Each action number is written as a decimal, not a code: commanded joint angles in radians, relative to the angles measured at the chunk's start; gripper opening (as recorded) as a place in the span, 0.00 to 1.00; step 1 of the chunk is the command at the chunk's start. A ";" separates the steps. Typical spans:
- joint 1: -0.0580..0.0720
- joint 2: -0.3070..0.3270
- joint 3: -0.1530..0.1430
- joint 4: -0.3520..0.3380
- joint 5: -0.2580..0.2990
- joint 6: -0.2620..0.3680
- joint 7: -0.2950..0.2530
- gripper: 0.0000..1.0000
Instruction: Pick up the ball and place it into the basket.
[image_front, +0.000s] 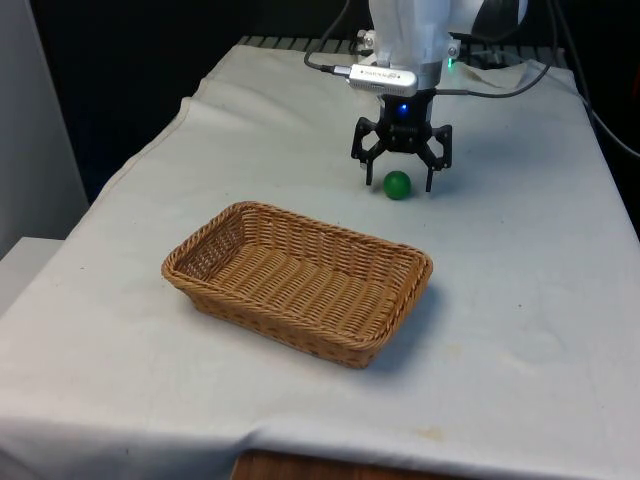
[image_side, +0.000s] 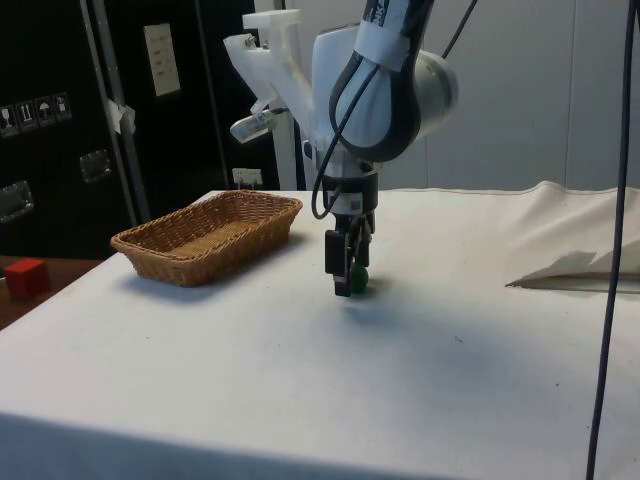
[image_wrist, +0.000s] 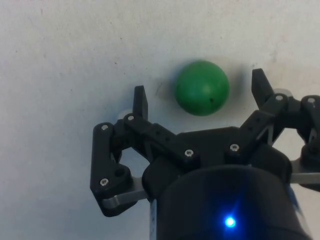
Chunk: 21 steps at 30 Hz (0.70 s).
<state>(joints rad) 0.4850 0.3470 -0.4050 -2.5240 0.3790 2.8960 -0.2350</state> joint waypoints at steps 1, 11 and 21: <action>0.001 0.001 -0.001 0.000 -0.001 0.002 0.001 1.00; 0.000 0.000 0.000 0.000 0.000 0.000 0.000 0.52; 0.000 0.000 0.000 0.000 0.000 0.000 0.000 0.01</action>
<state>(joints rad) 0.4850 0.3470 -0.4050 -2.5230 0.3790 2.8950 -0.2360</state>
